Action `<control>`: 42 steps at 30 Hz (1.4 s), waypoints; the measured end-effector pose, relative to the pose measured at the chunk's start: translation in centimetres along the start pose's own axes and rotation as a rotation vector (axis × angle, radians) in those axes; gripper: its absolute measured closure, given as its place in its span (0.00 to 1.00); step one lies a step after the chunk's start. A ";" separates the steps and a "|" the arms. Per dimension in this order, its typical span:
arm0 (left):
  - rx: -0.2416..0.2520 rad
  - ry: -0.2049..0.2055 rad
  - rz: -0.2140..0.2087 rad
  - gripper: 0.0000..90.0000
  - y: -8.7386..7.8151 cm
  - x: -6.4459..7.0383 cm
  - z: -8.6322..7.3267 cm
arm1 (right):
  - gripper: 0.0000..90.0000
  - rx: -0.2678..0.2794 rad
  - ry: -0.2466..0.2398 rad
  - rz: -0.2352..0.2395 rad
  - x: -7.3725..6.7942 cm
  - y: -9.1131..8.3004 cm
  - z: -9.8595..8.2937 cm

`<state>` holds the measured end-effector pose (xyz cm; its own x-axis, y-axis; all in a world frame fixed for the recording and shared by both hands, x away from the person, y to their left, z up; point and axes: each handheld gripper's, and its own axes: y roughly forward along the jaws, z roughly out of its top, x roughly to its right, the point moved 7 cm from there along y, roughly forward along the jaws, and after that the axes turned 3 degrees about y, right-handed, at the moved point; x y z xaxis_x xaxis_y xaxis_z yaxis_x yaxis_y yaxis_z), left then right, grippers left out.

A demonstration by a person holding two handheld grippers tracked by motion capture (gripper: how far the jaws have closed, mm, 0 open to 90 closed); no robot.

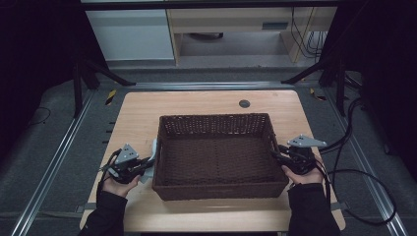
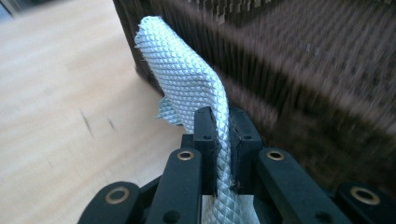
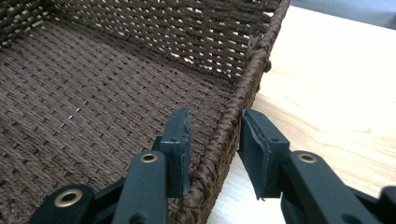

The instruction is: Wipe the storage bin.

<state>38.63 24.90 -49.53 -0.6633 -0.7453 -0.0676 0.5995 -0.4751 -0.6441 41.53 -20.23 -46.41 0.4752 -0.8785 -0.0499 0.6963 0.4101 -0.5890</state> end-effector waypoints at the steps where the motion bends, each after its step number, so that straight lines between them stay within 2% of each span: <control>1: -0.013 0.002 -0.002 0.92 0.2 0.1 -0.3 | 0.71 -0.006 0.003 -0.004 0.0 0.1 0.0; 6: -0.059 0.000 -0.029 0.92 1.4 0.7 -1.0 | 0.76 -0.008 0.023 -0.034 0.0 0.2 0.0; 10: -0.065 -0.004 -0.028 0.92 1.5 0.5 -1.1 | 0.78 -0.004 0.034 -0.049 0.0 0.3 0.0; 13: -0.008 -0.021 -0.022 0.92 0.5 0.2 -0.3 | 0.79 0.000 0.039 -0.056 0.1 0.4 0.2; 16: 0.075 -0.011 -0.011 0.92 -1.1 0.1 1.1 | 0.79 0.004 0.048 -0.061 0.3 0.6 0.3; 18: 0.114 -0.004 -0.002 0.92 -1.9 0.1 1.8 | 0.78 0.006 0.053 -0.062 0.3 0.8 0.4; 21: 0.127 0.002 0.006 0.92 -2.2 0.0 2.0 | 0.76 0.016 0.054 -0.050 0.3 0.8 0.4; 24: 0.108 0.007 0.003 0.92 -2.1 0.2 1.7 | 0.66 0.034 0.042 -0.062 0.5 0.6 0.5; 29: 0.033 0.017 -0.012 0.92 -0.9 0.8 0.4 | 0.62 0.048 0.031 -0.053 0.4 0.1 0.5; 33: -0.017 0.012 -0.026 0.92 0.1 1.3 -0.5 | 0.63 0.054 0.025 -0.033 0.3 -0.4 0.6; 38: -0.062 0.012 -0.051 0.92 0.4 1.8 -1.7 | 0.70 0.009 0.012 -0.027 0.0 0.1 0.0; 42: -0.056 0.012 -0.051 0.92 0.2 1.8 -1.6 | 0.76 -0.002 0.017 -0.042 0.0 0.4 -0.2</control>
<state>36.86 24.17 -51.00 -0.6982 -0.7147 -0.0423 0.5386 -0.4853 -0.6888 41.71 -20.15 -46.76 0.4359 -0.8991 -0.0386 0.7147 0.3719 -0.5924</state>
